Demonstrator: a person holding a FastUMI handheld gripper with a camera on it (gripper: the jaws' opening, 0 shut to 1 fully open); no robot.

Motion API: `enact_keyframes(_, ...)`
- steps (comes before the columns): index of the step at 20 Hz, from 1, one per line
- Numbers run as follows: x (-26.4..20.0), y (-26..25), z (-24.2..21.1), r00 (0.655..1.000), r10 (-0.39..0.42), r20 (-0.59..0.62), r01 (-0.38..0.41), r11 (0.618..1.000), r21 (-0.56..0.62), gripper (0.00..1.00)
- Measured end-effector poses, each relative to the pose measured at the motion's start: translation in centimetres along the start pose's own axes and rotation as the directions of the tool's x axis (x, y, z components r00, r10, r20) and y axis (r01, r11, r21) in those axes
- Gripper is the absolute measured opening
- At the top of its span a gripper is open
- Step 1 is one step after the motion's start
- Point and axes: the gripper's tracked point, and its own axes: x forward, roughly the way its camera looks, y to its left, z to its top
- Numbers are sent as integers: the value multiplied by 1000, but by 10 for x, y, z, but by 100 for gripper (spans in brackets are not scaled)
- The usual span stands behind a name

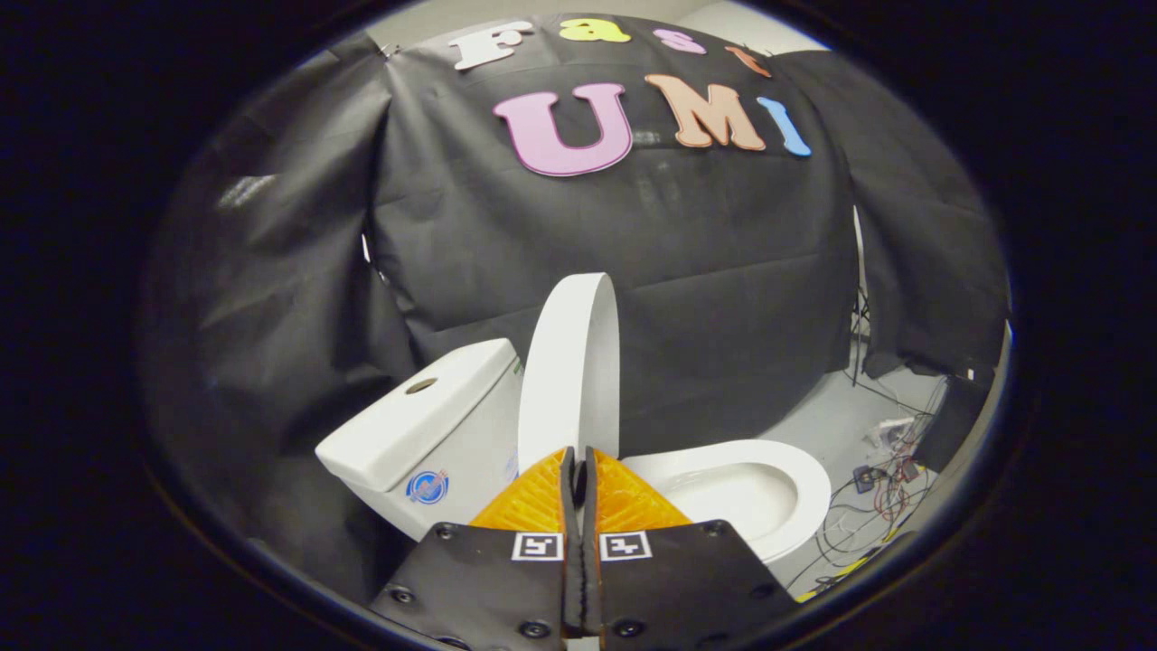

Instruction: Open the toilet lid.

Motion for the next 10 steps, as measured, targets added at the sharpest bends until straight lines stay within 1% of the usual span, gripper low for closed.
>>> enact_keyframes(5,4,17,-1,1000,27,4,-27,998,-53,1)
enact_keyframes(10,7,33,-2,999,47,14,-46,997,-55,0)
